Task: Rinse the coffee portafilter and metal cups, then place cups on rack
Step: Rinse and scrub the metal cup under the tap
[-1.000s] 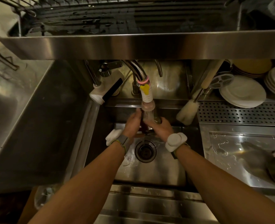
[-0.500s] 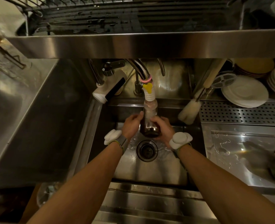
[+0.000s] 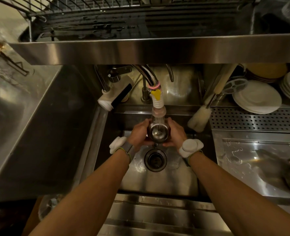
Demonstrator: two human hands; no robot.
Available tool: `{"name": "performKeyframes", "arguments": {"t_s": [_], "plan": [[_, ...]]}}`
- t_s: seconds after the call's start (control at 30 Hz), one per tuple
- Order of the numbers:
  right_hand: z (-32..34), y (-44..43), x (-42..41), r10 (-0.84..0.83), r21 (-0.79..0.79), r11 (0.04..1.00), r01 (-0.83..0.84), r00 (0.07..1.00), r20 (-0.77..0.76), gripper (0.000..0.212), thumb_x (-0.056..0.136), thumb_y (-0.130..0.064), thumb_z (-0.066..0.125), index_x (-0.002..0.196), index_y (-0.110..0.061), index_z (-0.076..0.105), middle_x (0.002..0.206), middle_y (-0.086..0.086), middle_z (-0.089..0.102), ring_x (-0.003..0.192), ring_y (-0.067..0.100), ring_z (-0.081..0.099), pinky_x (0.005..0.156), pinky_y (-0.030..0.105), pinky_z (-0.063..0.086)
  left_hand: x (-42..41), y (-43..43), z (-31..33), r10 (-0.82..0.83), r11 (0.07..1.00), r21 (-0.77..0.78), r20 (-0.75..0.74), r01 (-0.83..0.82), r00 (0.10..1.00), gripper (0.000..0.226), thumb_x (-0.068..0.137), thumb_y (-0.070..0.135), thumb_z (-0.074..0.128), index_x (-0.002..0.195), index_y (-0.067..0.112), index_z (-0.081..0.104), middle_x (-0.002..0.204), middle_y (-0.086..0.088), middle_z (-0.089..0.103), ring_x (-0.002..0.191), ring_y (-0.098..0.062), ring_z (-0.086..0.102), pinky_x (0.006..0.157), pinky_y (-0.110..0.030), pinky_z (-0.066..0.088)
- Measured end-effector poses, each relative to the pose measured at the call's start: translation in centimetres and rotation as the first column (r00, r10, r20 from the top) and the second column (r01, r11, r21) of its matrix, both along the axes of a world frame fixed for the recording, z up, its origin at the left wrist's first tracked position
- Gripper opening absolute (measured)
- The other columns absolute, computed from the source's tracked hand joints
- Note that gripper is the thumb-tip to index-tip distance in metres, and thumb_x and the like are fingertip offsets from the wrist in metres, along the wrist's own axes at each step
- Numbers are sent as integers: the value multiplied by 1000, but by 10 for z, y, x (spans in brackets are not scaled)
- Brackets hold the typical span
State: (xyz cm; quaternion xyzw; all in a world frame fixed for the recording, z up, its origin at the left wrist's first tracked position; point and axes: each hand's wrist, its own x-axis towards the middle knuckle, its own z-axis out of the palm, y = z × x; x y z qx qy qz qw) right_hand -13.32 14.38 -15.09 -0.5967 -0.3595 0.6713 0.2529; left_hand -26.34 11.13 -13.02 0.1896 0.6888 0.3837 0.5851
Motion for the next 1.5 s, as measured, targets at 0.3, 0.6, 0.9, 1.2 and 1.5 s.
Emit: {"name": "performKeyframes", "arguments": {"t_s": [0.3, 0.6, 0.9, 1.2, 1.5], "plan": [[1, -12, 1, 270, 282, 917, -284, 959, 89, 96, 58, -38, 85, 138, -34, 32, 110, -9, 58, 87, 13, 66, 60, 15, 51, -9, 6, -4, 55, 991, -126, 82, -45, 995, 33, 96, 39, 43, 99, 13, 63, 90, -11, 66, 76, -24, 64, 70, -42, 56], [-6, -11, 9, 181, 403, 865, -299, 935, 305, 98, 50, -33, 89, 132, -25, 36, 111, -9, 55, 102, 14, 57, 82, 22, 46, -20, -4, -2, -119, 972, -211, -84, 99, 989, 51, 96, 53, 33, 90, 10, 59, 85, -15, 66, 61, -26, 65, 57, -31, 53], [5, -11, 5, 198, 397, 863, -312, 932, 302, 101, 43, -38, 89, 130, -25, 39, 112, -8, 56, 107, 18, 57, 93, 34, 48, -34, -7, 4, -49, 985, -175, -269, 1, 962, 53, 96, 48, 38, 113, 3, 60, 99, -12, 63, 76, -26, 59, 66, -33, 46], [10, -12, 8, 238, 387, 853, -351, 921, 309, 96, 47, -31, 91, 128, -25, 41, 113, -6, 59, 103, 16, 59, 89, 30, 49, -29, -8, 2, -105, 990, -122, -289, 73, 951, 47, 94, 51, 38, 95, 12, 64, 90, -7, 65, 74, -23, 60, 62, -28, 43], [10, -17, 7, 282, 375, 841, -390, 908, 311, 93, 48, -31, 90, 127, -27, 40, 112, -7, 59, 102, 15, 60, 87, 32, 51, -30, -6, 1, -108, 990, -118, -308, 75, 945, 52, 96, 49, 35, 106, 8, 65, 94, -8, 63, 69, -20, 57, 63, -29, 42]]}}
